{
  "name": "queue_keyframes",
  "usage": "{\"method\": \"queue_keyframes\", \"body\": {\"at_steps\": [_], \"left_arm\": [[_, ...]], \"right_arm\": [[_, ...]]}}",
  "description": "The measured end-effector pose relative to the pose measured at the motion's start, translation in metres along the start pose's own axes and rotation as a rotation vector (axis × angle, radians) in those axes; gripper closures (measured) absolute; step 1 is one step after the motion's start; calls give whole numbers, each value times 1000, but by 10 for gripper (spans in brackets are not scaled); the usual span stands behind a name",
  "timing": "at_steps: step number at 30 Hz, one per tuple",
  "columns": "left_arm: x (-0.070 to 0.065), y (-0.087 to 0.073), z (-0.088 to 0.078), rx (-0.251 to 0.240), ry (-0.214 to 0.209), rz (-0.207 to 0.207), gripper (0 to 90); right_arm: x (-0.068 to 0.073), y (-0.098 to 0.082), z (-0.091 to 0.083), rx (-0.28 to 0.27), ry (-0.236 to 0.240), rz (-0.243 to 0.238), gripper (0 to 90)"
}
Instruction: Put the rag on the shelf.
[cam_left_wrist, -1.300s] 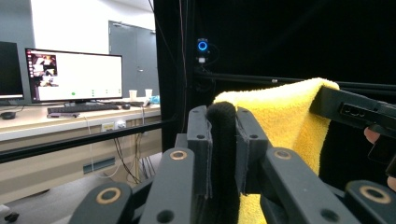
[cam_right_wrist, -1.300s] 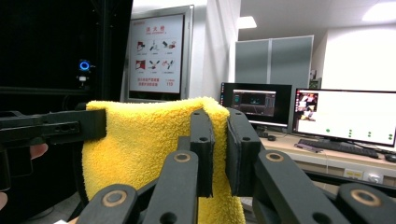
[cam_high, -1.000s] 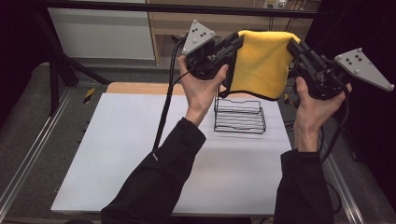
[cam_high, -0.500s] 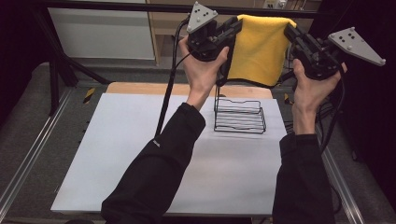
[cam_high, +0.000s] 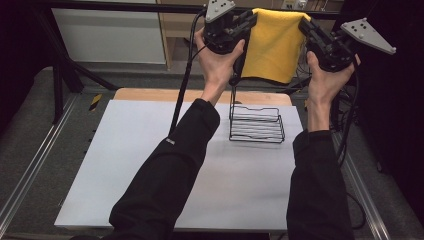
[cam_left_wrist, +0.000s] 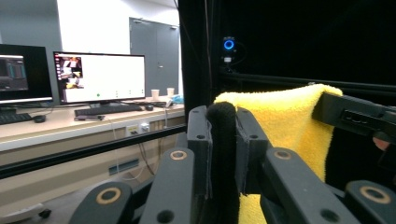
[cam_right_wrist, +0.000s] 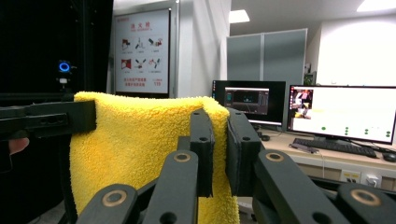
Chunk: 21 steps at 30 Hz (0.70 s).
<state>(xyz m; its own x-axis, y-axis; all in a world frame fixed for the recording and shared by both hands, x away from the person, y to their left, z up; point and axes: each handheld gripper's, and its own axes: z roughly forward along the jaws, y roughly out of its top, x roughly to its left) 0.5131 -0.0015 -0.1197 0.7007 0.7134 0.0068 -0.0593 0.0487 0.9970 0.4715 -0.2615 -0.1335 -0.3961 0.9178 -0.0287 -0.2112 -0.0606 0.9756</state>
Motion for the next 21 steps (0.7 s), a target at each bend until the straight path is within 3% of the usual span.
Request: {"method": "queue_keyframes", "body": {"at_steps": [4,8,21], "left_arm": [[5,-8,7,10,6,20,786],[6,-17,12,17,-5,11,786],[-3,-53,13,64,-60,2,785]], "right_arm": [[-6,-9,7,18,-4,1,830],[-12,-19,11,37,-9,6,831],[-25,-47,-1,115,-6,-15,830]]}}
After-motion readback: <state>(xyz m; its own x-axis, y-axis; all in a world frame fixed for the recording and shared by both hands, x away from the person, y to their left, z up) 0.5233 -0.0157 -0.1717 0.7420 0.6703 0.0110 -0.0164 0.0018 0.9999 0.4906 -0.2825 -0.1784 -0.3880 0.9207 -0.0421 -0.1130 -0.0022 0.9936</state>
